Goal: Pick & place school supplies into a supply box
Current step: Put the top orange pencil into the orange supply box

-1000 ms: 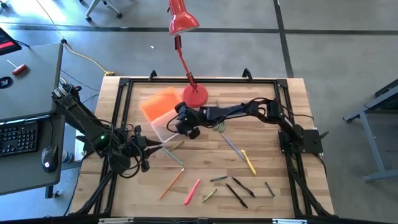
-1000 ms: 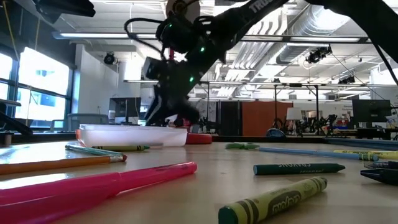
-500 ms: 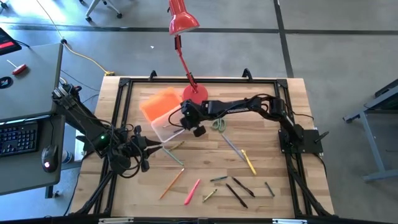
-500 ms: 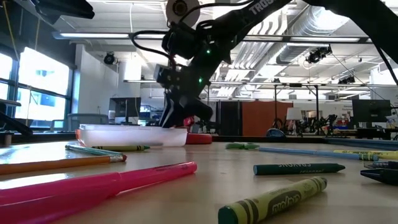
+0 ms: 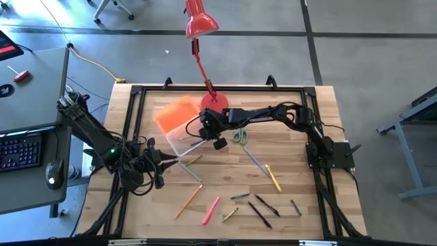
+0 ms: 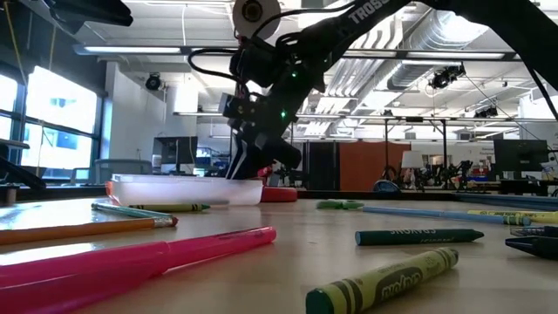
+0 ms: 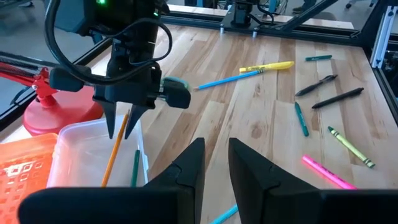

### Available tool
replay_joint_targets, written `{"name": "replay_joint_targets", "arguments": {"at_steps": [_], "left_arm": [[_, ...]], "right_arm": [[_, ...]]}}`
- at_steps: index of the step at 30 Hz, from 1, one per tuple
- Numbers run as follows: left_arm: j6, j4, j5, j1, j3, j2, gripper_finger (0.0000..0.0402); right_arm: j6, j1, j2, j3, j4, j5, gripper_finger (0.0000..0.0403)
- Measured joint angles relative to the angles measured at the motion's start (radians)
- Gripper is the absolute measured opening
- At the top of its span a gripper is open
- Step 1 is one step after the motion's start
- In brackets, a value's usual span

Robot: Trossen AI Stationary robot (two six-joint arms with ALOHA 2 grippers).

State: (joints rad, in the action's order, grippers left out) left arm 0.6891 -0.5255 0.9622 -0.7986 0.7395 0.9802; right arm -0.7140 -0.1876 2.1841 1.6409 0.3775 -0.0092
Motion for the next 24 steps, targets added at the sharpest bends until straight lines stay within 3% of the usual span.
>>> {"name": "replay_joint_targets", "arguments": {"at_steps": [9,16,24], "left_arm": [[0.000,0.001,0.001,0.000,0.000,0.000,0.0101],[-0.001,0.001,0.014,0.000,0.000,0.000,0.0101],[-0.004,0.000,0.017,0.000,0.000,0.000,0.0101]], "right_arm": [[0.001,-0.010,0.024,-0.001,0.003,0.003,0.0067],[-0.024,-0.010,0.024,-0.001,-0.046,0.021,0.0009],[-0.046,-0.003,0.024,-0.001,-0.135,-0.045,0.0019]]}}
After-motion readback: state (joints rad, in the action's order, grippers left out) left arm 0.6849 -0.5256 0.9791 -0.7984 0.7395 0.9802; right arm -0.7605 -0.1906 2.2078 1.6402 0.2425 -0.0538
